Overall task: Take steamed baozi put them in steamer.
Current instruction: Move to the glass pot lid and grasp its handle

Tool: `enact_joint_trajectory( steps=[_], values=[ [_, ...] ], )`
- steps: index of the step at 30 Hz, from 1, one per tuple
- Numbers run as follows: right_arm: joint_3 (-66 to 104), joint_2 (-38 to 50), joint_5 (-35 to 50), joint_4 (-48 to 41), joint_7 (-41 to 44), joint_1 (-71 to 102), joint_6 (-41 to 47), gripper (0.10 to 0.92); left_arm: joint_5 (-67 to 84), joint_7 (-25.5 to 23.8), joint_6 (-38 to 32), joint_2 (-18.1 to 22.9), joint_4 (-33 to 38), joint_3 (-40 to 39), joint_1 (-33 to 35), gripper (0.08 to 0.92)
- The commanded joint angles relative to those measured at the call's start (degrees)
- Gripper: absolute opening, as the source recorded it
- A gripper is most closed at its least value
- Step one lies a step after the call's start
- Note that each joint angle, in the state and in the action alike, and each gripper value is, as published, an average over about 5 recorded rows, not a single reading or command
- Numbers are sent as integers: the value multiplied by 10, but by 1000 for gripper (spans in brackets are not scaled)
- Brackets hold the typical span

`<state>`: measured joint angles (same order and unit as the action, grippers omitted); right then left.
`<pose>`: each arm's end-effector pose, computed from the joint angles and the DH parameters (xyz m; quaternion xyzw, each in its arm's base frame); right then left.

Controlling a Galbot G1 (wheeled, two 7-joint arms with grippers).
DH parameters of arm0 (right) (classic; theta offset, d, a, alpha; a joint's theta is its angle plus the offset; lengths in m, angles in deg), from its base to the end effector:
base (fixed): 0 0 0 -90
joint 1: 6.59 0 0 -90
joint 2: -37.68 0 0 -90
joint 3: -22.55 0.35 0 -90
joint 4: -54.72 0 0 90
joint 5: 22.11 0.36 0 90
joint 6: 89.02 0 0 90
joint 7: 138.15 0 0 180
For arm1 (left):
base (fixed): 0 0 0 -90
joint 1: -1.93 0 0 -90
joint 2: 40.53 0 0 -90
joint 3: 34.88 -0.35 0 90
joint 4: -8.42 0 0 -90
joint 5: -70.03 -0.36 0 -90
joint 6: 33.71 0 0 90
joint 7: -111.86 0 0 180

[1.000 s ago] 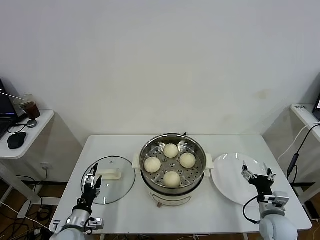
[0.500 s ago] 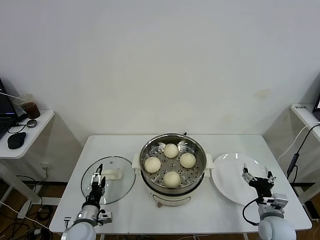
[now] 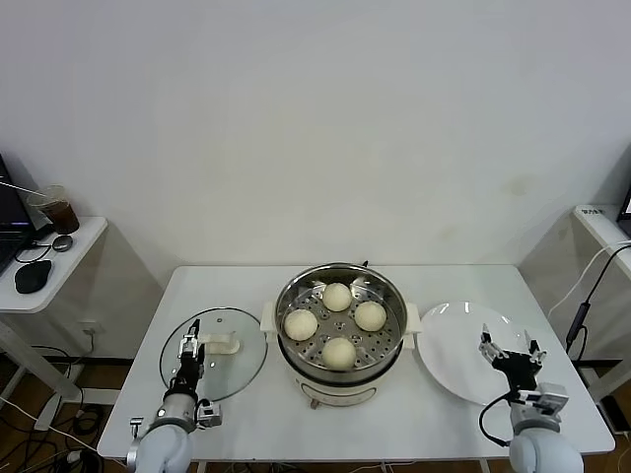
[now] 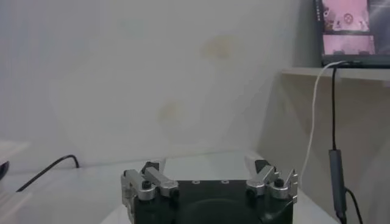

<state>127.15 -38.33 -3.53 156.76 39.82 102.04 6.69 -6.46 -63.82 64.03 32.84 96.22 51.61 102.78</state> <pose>0.2445 -0.1526 -0.3413 -0.1121 -0.9907 -0.0143 0.0759 0.2858 0.0830 -0.4161 -0.0302 -0.6791 -0.7285 0.0849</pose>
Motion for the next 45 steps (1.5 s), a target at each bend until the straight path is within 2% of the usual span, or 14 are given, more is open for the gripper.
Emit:
enact_joint_trajectory(
  steps=[1, 15, 33, 37, 45],
  values=[
    [1, -3, -2, -1, -1, 2, -1, 823, -12, 8, 5, 5, -32, -2, -24, 823],
    [3, -9, -8, -1, -1, 9, -5, 823, 4, 13, 4, -4, -74, -21, -67, 823],
    [-1, -12, -14, -8, -1, 7, -7, 823, 9, 48, 7, 9, -104, -19, -77, 820],
    [0, -12, -15, -9, -1, 8, -7, 823, 9, 63, 8, 11, -112, -17, -77, 759],
    [-1, -12, -20, 0, -1, 9, -2, 823, 16, 59, 11, 14, -106, -10, -73, 528]
  ],
)
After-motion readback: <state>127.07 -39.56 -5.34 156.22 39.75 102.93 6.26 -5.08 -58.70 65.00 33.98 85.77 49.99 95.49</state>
